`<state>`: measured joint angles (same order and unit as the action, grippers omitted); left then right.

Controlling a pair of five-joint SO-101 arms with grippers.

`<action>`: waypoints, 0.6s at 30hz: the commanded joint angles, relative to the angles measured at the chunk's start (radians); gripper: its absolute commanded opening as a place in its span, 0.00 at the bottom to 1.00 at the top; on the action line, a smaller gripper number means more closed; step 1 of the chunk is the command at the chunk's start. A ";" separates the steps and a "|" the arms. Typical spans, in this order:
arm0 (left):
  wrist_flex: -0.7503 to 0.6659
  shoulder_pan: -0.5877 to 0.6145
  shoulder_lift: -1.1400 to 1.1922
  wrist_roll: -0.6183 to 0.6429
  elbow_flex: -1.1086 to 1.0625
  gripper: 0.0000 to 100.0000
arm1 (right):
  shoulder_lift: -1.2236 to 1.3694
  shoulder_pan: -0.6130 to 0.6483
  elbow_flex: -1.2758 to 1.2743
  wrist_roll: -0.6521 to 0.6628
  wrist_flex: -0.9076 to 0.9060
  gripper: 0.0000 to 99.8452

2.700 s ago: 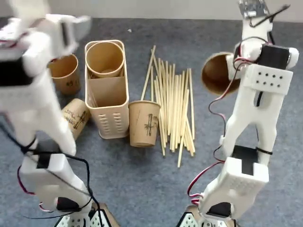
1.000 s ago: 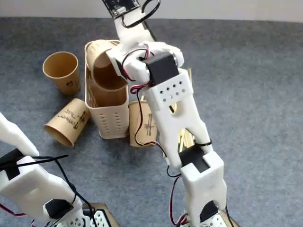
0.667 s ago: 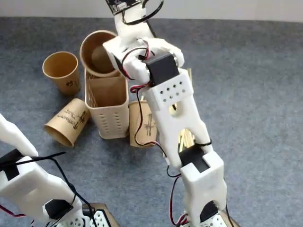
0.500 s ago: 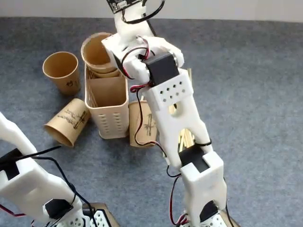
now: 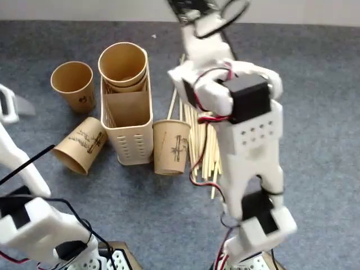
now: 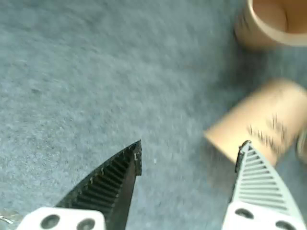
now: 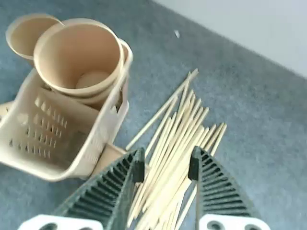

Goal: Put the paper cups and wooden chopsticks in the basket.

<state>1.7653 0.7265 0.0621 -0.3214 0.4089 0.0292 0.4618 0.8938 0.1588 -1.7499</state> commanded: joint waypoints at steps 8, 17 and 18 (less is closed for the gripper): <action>-0.419 -0.019 -0.389 -0.308 -0.802 0.32 | -0.575 0.001 -0.989 0.097 0.030 0.17; -1.033 0.074 -0.392 -0.514 -1.138 0.32 | -0.823 -0.004 -1.293 0.161 0.097 0.17; -1.074 0.056 -0.392 -0.519 -1.159 0.32 | -0.828 -0.004 -1.307 0.160 0.097 0.17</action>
<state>0.8309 0.7925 -0.2938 -0.8002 -0.7066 -0.7488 0.4618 -0.3828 0.3092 -1.6655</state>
